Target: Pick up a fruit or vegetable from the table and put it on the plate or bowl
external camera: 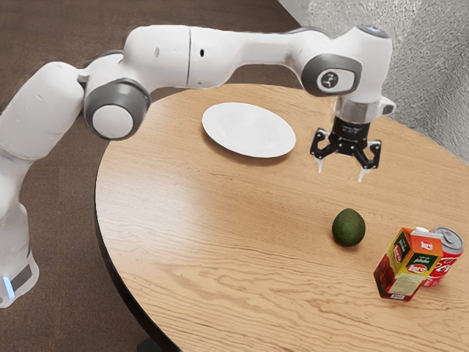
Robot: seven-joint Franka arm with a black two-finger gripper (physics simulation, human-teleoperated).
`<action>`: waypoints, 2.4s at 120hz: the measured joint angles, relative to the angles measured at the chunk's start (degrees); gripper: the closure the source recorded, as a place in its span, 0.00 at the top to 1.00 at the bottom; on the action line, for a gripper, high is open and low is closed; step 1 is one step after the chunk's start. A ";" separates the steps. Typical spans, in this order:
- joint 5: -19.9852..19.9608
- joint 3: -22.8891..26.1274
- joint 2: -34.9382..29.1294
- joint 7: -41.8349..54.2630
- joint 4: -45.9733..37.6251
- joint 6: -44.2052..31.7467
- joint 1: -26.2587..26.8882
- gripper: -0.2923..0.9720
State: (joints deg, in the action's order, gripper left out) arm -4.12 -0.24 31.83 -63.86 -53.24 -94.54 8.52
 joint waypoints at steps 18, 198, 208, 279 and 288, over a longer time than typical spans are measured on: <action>0.17 -0.34 12.71 -2.16 17.47 3.51 1.83 0.77; 0.20 0.34 30.79 -8.74 34.04 3.24 -0.29 0.77; 0.23 0.33 30.96 -8.81 33.65 3.19 -0.40 0.77; 0.26 2.24 31.79 -9.09 33.65 2.58 -0.33 0.77; 0.26 2.66 32.14 -9.10 33.64 2.53 -0.34 0.77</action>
State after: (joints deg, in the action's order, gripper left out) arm -3.86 2.42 63.96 -72.96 -19.61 -92.01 8.17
